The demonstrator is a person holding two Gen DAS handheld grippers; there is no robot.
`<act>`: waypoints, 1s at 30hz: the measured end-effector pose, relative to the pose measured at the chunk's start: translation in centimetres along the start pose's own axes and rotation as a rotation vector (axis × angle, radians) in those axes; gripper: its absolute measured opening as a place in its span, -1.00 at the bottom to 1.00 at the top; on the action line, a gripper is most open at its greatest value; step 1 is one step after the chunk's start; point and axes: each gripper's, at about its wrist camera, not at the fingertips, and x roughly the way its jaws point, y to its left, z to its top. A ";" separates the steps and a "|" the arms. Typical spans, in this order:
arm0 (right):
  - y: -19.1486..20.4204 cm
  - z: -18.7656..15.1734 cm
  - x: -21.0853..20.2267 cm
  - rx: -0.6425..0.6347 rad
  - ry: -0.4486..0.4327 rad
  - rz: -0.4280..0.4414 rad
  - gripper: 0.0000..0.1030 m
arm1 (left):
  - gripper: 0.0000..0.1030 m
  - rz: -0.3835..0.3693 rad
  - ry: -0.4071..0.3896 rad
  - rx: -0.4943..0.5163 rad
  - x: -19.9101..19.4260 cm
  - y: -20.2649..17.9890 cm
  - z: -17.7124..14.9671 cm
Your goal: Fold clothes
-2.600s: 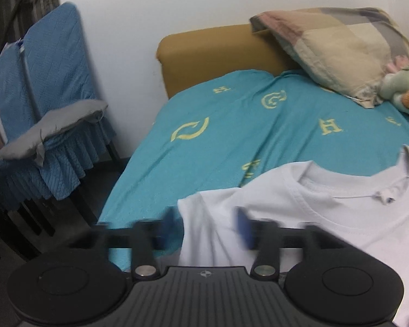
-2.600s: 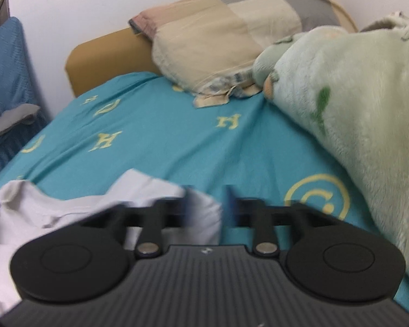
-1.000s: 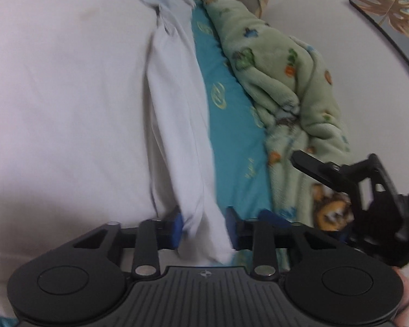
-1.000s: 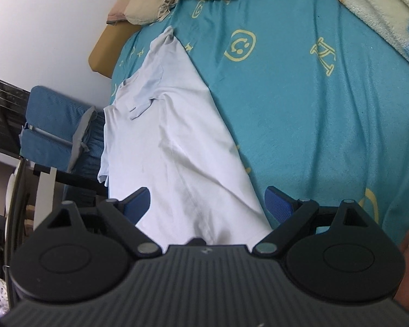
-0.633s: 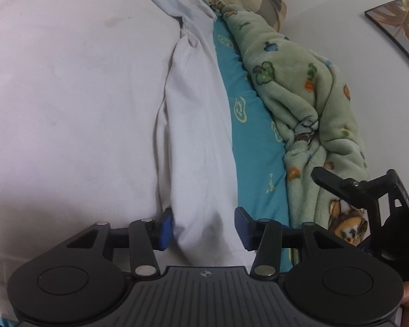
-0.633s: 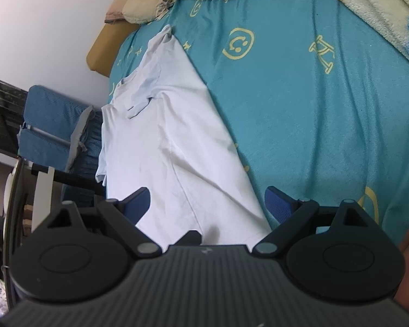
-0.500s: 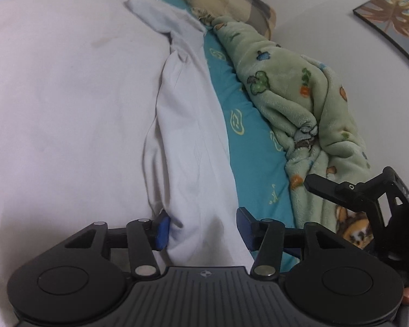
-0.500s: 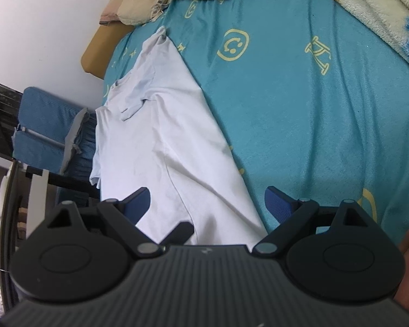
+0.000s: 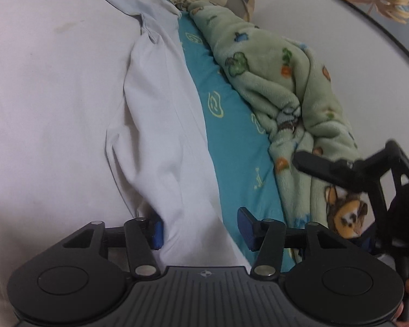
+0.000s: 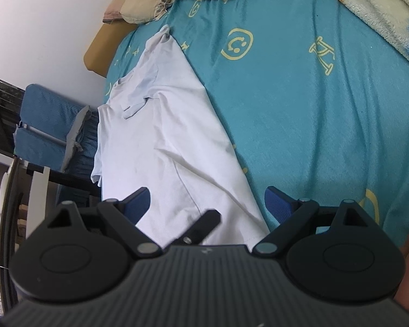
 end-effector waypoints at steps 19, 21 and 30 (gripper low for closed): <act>1.7 -0.4 -0.8 -0.129 -0.032 -0.032 0.79 | -0.92 0.221 0.125 -0.075 -5.5 1.3 -1.2; 2.2 -0.6 -1.0 -0.173 -0.051 -0.050 0.79 | -0.92 0.275 0.126 0.006 -5.3 0.3 -1.5; 4.6 -1.2 -2.9 -0.332 -0.173 -0.046 0.79 | 0.39 0.362 -0.075 0.271 -9.0 -4.7 1.5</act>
